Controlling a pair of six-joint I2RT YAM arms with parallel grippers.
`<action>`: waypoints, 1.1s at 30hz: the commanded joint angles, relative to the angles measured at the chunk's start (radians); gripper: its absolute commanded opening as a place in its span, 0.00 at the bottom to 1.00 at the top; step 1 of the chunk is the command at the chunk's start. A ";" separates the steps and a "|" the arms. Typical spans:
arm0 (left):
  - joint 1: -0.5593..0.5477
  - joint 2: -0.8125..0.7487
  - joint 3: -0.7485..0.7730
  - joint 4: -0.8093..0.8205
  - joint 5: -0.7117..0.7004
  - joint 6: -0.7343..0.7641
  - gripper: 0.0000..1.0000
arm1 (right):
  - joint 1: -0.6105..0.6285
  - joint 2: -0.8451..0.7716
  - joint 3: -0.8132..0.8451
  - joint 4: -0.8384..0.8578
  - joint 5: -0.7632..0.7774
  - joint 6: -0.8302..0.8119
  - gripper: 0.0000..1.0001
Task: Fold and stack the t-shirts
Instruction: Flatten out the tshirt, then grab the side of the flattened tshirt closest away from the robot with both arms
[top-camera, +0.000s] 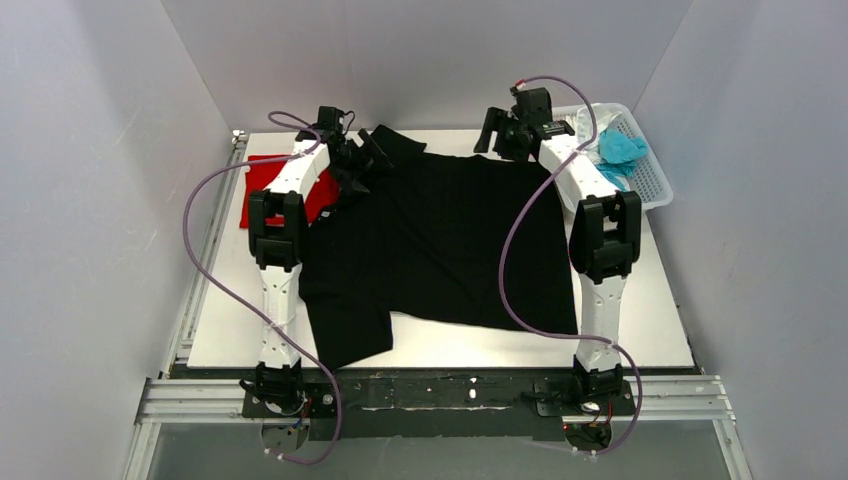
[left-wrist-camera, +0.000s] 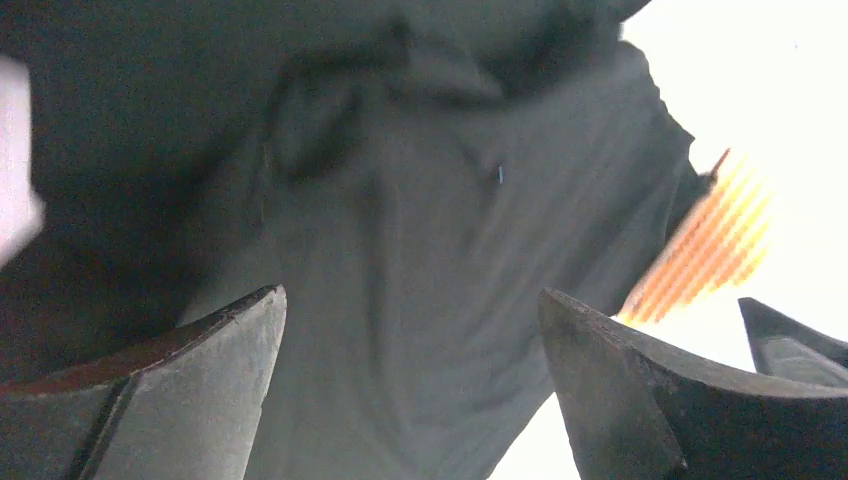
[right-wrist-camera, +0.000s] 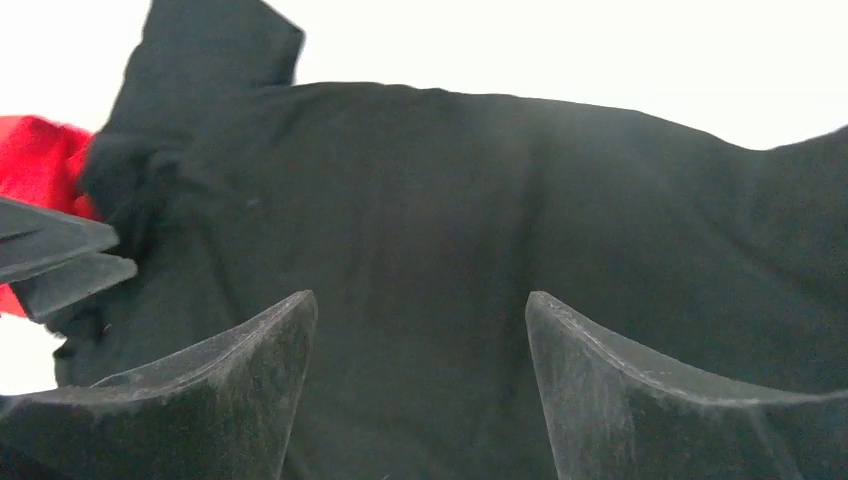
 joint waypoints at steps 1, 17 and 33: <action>-0.019 -0.291 -0.100 -0.240 0.011 0.131 0.98 | 0.077 -0.177 -0.096 0.057 0.012 -0.066 0.86; -0.223 -1.292 -1.140 -0.771 -0.400 0.086 0.98 | 0.194 -0.892 -0.922 0.057 0.244 0.138 0.88; -0.257 -1.364 -1.622 -0.496 -0.321 0.014 0.90 | 0.193 -1.078 -1.184 -0.070 0.348 0.227 0.86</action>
